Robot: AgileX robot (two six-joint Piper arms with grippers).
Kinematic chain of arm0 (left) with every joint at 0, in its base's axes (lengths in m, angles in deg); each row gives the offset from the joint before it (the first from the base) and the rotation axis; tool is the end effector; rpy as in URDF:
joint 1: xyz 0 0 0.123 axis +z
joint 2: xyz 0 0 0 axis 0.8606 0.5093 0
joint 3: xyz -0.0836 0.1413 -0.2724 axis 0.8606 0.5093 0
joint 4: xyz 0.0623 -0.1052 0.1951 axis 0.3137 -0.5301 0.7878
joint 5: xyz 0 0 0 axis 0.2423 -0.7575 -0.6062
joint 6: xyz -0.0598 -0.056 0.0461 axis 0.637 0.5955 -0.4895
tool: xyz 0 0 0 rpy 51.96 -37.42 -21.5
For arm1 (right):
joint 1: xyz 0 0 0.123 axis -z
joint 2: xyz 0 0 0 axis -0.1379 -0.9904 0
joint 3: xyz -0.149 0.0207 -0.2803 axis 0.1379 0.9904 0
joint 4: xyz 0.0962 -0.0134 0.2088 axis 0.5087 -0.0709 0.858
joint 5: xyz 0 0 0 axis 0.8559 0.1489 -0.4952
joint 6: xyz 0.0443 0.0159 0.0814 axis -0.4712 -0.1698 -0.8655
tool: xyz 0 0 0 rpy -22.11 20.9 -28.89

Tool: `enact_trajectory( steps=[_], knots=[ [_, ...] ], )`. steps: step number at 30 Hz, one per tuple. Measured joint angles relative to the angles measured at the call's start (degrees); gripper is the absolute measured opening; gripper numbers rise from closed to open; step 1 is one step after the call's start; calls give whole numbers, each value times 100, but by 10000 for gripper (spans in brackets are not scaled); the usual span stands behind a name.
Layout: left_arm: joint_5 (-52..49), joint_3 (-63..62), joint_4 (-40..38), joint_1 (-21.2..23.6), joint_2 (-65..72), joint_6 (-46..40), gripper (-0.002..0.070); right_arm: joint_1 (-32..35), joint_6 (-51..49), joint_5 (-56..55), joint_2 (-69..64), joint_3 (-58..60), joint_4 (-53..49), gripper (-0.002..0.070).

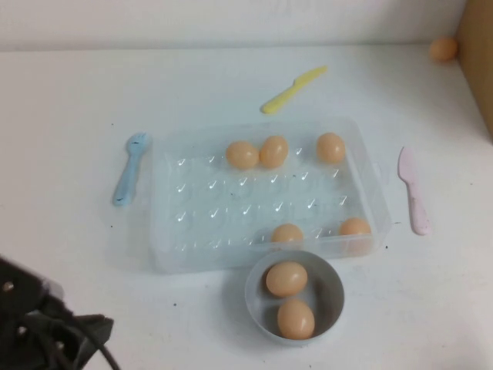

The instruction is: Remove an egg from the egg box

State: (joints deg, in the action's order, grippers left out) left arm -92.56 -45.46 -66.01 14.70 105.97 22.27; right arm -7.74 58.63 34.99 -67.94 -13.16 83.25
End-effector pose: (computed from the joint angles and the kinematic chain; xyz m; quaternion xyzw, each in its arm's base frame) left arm 0.0684 -0.0505 0.2849 0.2260 0.8778 -0.1485 0.3954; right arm 0.0004 0.0050 0.1715 0.0097 0.8008 0.0389 0.5975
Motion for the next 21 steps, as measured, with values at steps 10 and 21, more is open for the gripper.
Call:
enact_trajectory(
  steps=[10, 21],
  knots=[
    [-156, 1044, -457, 1440, -1343, -23, -1, 0, 0, 0, 0, 0, 0, -18],
    [170, 2007, -641, 2117, -3172, -23, -1, 0, 0, 0, 0, 0, 0, -18]
  ],
)
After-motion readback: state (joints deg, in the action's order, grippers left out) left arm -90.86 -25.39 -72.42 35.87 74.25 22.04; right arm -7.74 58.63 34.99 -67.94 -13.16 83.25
